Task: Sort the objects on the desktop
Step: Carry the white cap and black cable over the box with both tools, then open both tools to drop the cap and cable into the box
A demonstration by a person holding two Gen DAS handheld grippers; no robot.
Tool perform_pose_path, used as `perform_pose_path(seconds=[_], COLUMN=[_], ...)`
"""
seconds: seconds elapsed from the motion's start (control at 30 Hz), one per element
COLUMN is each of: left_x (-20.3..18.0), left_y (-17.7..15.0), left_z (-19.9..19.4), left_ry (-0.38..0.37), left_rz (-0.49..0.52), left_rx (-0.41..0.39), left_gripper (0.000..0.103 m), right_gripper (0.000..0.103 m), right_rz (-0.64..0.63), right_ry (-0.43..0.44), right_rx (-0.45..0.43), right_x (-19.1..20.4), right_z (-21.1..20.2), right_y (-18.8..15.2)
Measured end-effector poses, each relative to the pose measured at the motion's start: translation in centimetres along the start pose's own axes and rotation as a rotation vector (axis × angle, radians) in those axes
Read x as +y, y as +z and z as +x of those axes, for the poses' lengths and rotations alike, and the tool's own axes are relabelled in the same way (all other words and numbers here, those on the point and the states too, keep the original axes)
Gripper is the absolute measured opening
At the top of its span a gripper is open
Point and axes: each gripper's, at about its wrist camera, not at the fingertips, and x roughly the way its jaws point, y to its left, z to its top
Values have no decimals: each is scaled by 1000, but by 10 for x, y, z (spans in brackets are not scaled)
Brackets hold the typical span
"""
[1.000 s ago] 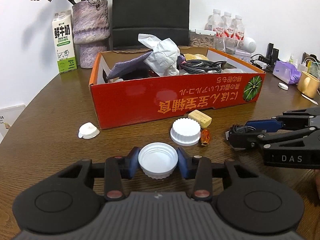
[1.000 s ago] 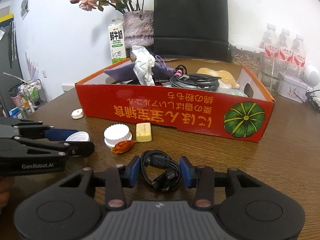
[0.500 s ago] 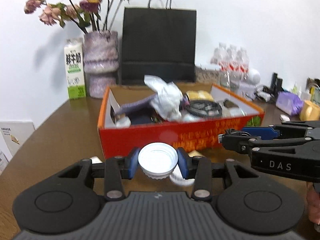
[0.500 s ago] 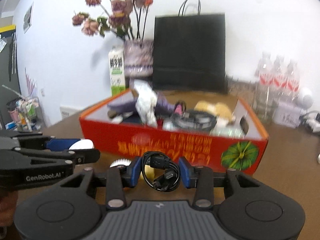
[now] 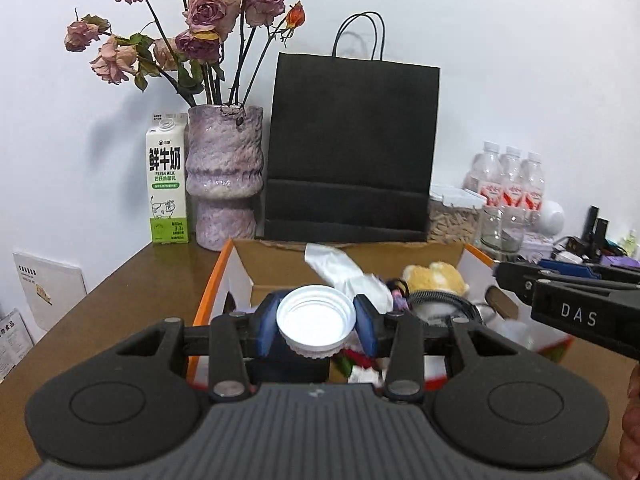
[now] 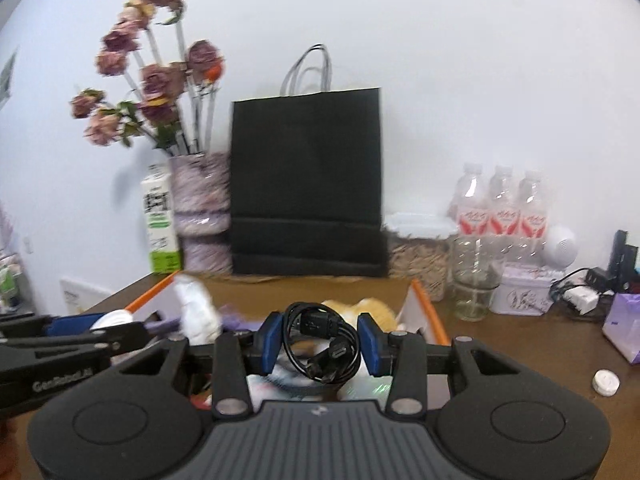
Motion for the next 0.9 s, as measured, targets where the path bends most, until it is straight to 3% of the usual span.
perform_pose_path(seconds=[0.37,0.8,0.87,0.9], left_x=[-7,-8,-7,-7], left_y=[1,-7,-7,-8], left_z=[38,40,40,40], left_ry=[59,75,85,96], left_rz=[54,88,86,86], left_rx=[-32,-21,-26,-27], left_gripper=[41,41,49,72], right_gripper=[39,40,41,47], right_rz=[22,-9,-1,6], right_ry=[-26,-2,-5,-9], right_rx=[53,65,70,68], right_x=[-29,-22,-23,-23], right_z=[55,54,55,55], right_y=[-5,-10,-10,-10])
